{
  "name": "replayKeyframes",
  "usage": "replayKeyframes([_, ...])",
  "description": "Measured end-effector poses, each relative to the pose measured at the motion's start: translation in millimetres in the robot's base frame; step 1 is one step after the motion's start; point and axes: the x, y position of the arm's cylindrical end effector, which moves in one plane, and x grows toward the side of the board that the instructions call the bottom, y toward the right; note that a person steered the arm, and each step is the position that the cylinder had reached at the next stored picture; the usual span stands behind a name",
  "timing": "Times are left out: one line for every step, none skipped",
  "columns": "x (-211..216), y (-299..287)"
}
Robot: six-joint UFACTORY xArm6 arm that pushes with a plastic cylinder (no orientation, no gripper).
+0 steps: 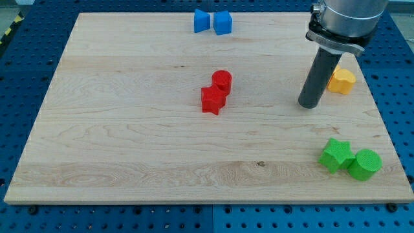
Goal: Push the red star to the top left of the green star
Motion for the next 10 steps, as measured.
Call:
replayKeyframes([0, 0])
replayKeyframes([-16, -8])
replayKeyframes([-52, -37])
replayKeyframes([-78, -120])
replayKeyframes([-84, -195])
replayKeyframes([-60, -203])
replayKeyframes([-43, -188])
replayKeyframes([-26, -182])
replayKeyframes([-7, -176])
replayKeyframes([9, -169])
